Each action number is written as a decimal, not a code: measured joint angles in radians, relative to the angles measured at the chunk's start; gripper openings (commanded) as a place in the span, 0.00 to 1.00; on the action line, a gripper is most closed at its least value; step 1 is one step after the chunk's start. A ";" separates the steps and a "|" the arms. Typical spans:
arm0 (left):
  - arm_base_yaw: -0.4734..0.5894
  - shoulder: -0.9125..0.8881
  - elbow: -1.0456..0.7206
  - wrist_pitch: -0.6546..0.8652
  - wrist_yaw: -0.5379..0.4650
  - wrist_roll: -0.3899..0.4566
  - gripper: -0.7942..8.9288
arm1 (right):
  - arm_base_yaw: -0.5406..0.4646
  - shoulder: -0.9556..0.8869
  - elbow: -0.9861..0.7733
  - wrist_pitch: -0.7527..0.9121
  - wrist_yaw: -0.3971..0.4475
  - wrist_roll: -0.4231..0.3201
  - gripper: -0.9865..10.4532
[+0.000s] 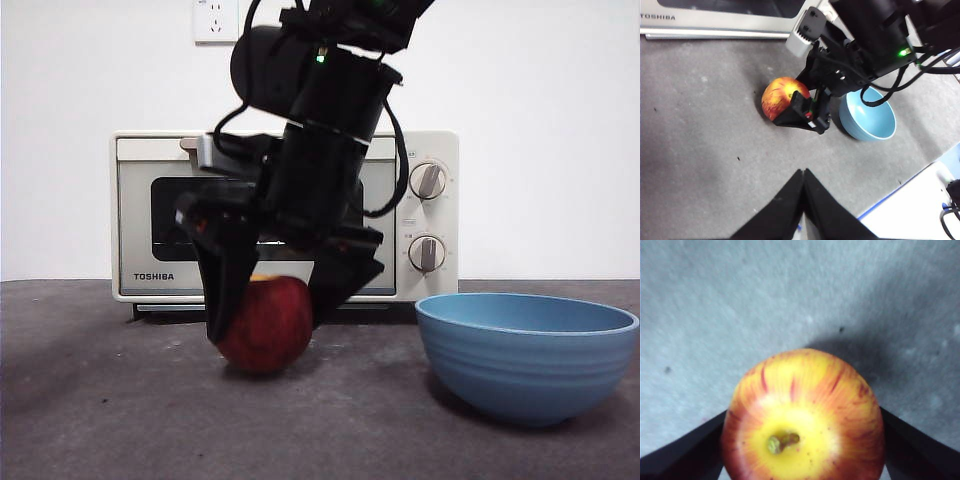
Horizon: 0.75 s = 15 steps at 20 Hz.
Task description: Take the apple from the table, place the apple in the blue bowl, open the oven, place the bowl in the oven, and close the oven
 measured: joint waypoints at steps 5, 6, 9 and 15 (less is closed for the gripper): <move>0.000 0.000 0.000 0.024 0.000 0.000 0.09 | 0.000 -0.159 0.014 -0.047 0.007 0.000 0.43; 0.000 0.000 0.000 0.033 0.000 0.000 0.09 | -0.002 -0.196 0.014 -0.078 0.007 0.000 0.43; 0.000 0.000 0.000 0.044 0.000 0.000 0.09 | -0.006 -0.307 0.014 -0.211 0.061 -0.003 0.43; 0.000 0.000 0.000 0.045 0.000 0.000 0.09 | -0.027 -0.557 -0.046 -0.322 0.185 -0.008 0.43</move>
